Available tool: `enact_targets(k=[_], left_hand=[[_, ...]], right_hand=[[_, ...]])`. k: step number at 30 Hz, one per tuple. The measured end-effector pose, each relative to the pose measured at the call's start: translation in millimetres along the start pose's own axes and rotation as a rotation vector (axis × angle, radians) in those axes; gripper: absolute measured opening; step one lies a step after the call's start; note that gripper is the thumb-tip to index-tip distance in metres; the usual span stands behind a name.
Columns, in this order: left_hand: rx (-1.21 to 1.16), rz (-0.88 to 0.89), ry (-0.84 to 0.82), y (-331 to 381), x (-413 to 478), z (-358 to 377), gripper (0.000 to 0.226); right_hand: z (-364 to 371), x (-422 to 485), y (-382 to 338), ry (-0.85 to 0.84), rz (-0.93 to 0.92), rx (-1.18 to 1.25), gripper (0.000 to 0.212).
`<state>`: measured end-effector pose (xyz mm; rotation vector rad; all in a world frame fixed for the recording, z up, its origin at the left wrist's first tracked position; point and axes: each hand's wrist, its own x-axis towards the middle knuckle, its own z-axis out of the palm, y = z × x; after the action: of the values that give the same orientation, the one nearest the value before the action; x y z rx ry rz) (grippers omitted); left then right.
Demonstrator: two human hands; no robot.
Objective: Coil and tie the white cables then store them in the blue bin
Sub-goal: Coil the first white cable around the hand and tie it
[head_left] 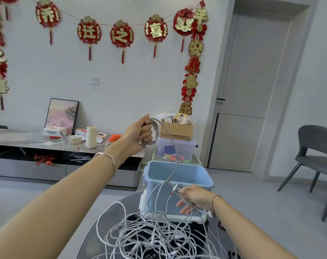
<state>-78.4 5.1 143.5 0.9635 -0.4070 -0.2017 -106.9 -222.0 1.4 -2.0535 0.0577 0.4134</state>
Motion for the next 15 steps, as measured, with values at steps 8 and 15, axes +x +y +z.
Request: enact_targets(k=[8, 15], left_hand=[[0.097, 0.002, 0.010, -6, -5, 8, 0.038], [0.130, 0.015, 0.046, -13, -8, 9, 0.038]], right_hand=[[5, -13, -7, -0.060, -0.150, -0.113, 0.038], [30, -30, -29, -0.250, -0.366, -0.185, 0.036]])
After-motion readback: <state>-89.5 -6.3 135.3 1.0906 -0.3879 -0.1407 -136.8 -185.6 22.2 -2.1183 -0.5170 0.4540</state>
